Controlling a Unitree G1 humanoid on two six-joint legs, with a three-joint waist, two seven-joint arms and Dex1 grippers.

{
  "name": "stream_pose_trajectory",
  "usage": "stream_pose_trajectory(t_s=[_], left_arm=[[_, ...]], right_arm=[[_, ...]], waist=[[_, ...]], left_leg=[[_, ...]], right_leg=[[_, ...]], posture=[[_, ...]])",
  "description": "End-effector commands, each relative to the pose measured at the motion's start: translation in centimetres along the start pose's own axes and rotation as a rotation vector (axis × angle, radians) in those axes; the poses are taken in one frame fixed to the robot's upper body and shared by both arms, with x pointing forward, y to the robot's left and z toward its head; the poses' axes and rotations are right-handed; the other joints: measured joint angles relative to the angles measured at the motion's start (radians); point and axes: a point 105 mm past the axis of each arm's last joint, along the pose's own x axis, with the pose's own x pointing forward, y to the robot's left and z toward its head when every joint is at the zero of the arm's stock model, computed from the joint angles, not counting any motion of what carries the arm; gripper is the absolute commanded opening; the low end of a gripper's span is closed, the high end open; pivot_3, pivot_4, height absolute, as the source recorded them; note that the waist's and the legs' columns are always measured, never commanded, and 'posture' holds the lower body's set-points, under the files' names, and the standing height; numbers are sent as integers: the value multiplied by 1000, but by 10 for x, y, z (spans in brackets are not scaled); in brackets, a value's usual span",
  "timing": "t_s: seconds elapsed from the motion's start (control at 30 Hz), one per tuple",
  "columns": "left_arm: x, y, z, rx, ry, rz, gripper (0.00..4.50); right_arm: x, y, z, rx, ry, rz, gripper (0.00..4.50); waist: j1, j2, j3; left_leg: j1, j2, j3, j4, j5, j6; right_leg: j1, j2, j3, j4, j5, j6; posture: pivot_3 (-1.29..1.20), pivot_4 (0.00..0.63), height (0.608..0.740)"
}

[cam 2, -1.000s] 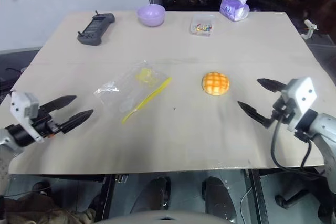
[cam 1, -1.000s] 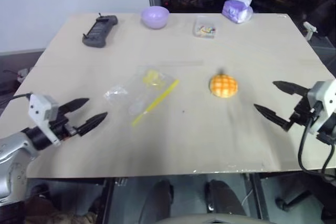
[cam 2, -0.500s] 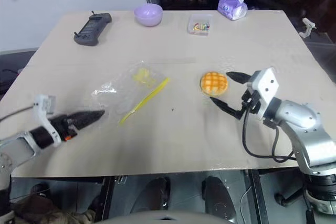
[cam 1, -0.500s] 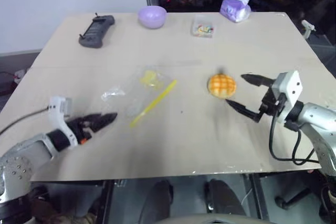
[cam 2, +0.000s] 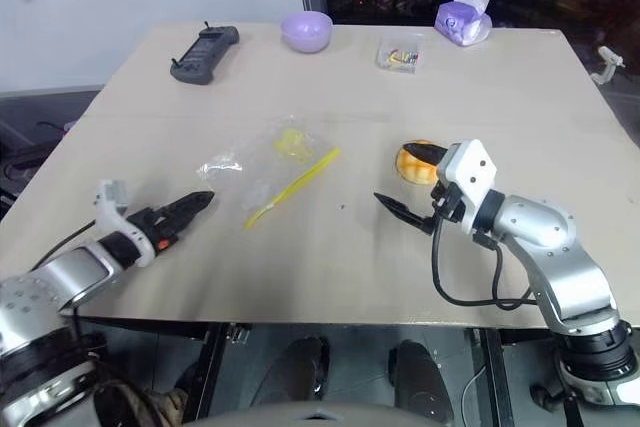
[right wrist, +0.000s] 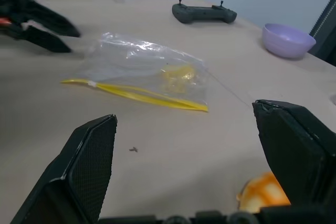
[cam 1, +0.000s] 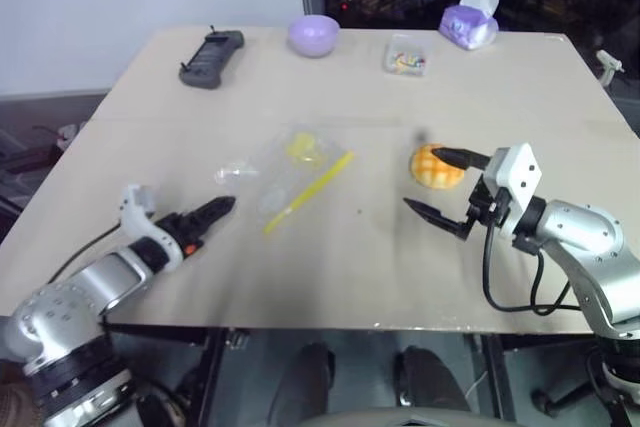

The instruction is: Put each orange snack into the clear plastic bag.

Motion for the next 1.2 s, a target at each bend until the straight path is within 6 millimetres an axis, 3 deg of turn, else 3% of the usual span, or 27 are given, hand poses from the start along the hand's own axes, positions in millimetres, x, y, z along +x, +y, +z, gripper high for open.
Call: stream_pose_trajectory(t_s=[0.03, 0.27, 0.37, 0.5, 0.73, 0.87, 1.03, 1.13, 1.2], left_arm=[[21, 5, -23, -89, 142, -4, 4418], [32, -14, -19, -130, 241, -153, 4418], [37, -33, -24, -119, 301, -274, 4418], [52, -26, -36, -155, 333, -281, 4418], [74, -26, -35, -186, 179, -337, 4418], [70, -42, -42, -218, 159, -391, 4418], [76, -36, -53, -72, 64, -213, 4418], [85, -65, -60, -173, 58, -243, 4418], [91, -71, -67, -203, 77, -206, 4418]], right_arm=[[0, -2, 14, -52, -43, -20, 4500], [-5, -3, 14, -64, -26, -58, 4500], [-6, -3, 12, -60, -16, -83, 4500], [-5, -4, 11, -55, -15, -98, 4500], [-5, -5, 9, -61, -7, -110, 4500], [-7, -7, 10, -66, -2, -123, 4500], [-6, -7, 9, -67, -3, -130, 4500], [-4, -8, 9, -68, -7, -128, 4500], [-2, -8, 9, -72, -8, -129, 4500]], waist=[[1, 0, 0], [-1, 0, 0], [-3, 0, 0], [-9, 0, 0], [-14, 2, -1], [-19, 2, -2], [-16, 2, -2], [-9, 1, -2], [-4, 1, -2]], left_leg=[[0, 0, 0, 0, 0, 0], [-1, 0, 0, 0, 0, 0], [-3, 0, 0, 0, 0, 0], [-3, 0, 0, 0, 0, 0], [-2, 0, -1, 0, 0, 0], [-2, 0, -1, 0, 0, 0], [-3, 0, 0, 0, 0, 0], [-3, -1, -1, 0, 0, 0], [-4, -1, -2, 1, 0, 0]], right_leg=[[0, 0, 0, 0, 0, 0], [-1, 0, 0, -1, 0, 0], [-1, 0, -1, -1, 0, 0], [-2, 0, -1, -1, 0, 0], [-1, 0, -1, -1, 0, 0], [-1, 0, -1, -1, 0, 0], [-1, -1, 0, -2, 0, 1], [-1, -2, -1, -1, 0, 1], [-1, -2, -1, -2, 0, 2]], posture=[[0, 150, 740], [0, 150, 740], [0, 150, 740], [0, 150, 740], [0, 150, 740], [0, 150, 740], [0, 150, 740], [0, 150, 740], [0, 150, 740]])
